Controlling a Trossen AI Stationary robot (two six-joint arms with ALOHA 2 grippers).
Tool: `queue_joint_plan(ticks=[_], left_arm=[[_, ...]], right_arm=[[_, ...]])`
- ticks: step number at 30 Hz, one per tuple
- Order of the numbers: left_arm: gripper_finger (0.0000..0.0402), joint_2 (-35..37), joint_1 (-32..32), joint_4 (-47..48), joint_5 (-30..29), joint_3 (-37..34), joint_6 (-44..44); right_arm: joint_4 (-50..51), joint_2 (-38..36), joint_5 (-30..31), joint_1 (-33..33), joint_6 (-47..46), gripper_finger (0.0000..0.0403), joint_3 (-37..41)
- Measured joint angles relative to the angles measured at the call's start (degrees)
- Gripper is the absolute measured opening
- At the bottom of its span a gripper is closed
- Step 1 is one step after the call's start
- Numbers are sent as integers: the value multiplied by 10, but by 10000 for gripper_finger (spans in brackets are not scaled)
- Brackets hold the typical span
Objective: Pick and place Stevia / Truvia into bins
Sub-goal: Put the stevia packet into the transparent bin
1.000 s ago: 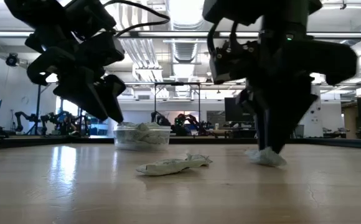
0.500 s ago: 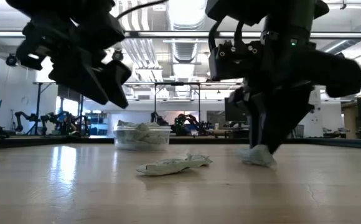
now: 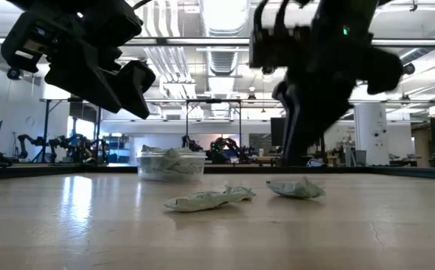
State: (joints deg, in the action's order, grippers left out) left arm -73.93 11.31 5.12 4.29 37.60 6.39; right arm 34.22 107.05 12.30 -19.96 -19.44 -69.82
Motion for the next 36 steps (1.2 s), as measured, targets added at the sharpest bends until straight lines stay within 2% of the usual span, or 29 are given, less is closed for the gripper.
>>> queue_joint_plan(ticks=[4, 13, 19, 28, 36], left_arm=[[217, 4, 0, 0, -1, -2, 0], [217, 6, 0, 1, -1, -4, 0], [217, 6, 0, 1, 0, -4, 0], [217, 6, 0, 1, 0, -5, 0], [217, 6, 0, 1, 0, -5, 0]], right_arm=[[-43, -9, -3, -16, 2, 73, 0], [-68, -2, -7, -38, 22, 99, 18], [-132, -1, -5, -38, 24, 127, 64], [-137, 0, -19, -38, 5, 168, 74], [-137, -1, -18, -36, 3, 173, 78]])
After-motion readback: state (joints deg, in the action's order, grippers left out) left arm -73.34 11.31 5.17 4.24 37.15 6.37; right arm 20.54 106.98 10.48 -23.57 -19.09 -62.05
